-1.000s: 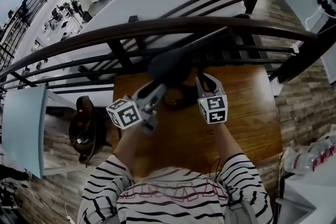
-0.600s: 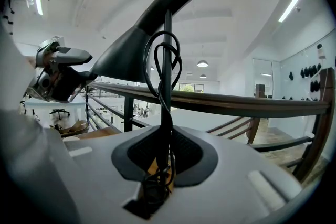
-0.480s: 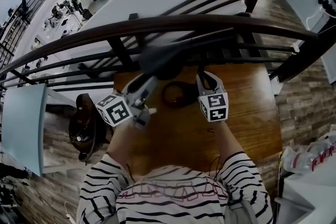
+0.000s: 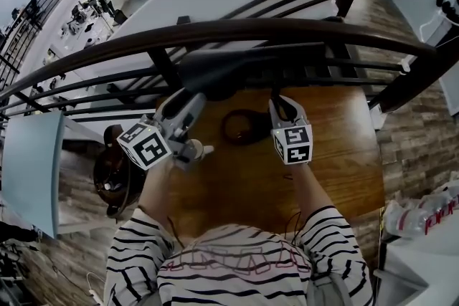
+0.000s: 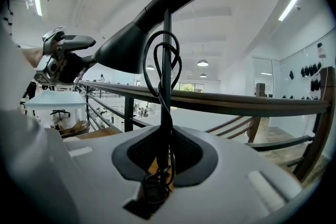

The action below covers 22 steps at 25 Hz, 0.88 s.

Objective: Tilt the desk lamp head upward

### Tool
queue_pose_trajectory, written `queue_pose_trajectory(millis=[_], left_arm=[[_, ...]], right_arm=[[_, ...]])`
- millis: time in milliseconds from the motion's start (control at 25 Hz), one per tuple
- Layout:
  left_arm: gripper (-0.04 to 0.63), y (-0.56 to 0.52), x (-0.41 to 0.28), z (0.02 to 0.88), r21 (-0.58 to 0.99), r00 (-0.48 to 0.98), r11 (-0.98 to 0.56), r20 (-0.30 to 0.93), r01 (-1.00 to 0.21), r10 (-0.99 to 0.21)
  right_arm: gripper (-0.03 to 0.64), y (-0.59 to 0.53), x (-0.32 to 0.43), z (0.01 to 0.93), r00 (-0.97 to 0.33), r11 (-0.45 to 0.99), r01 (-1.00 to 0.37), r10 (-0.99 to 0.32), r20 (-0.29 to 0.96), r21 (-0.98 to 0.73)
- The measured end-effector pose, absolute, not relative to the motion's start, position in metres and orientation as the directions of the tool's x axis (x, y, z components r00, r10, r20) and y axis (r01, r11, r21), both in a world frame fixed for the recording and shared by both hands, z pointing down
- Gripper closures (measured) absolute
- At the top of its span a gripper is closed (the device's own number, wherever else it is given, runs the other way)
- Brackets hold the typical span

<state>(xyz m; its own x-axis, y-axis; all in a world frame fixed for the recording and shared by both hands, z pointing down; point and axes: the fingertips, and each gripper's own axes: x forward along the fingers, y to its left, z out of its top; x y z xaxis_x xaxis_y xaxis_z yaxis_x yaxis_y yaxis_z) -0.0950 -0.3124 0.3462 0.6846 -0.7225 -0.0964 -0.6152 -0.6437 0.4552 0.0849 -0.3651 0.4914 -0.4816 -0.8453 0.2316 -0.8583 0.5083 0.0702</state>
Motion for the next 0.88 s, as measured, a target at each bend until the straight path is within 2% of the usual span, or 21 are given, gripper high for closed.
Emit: queue_pose_trajectory(millis=[320, 880], left_arm=[[0.399, -0.311, -0.099, 0.333, 0.376, 0.675, -0.647, -0.071, -0.664, -0.734], [0.416, -0.308, -0.107, 0.285, 0.268, 0.664, -0.667, -0.115, -0.695, -0.738]], right_arm=[[0.558, -0.364, 0.086, 0.495, -0.485, 0.510, -0.858, -0.843, 0.233, 0.064], [0.560, -0.361, 0.085, 0.499, -0.491, 0.514, -0.856, -0.840, 0.231, 0.051]])
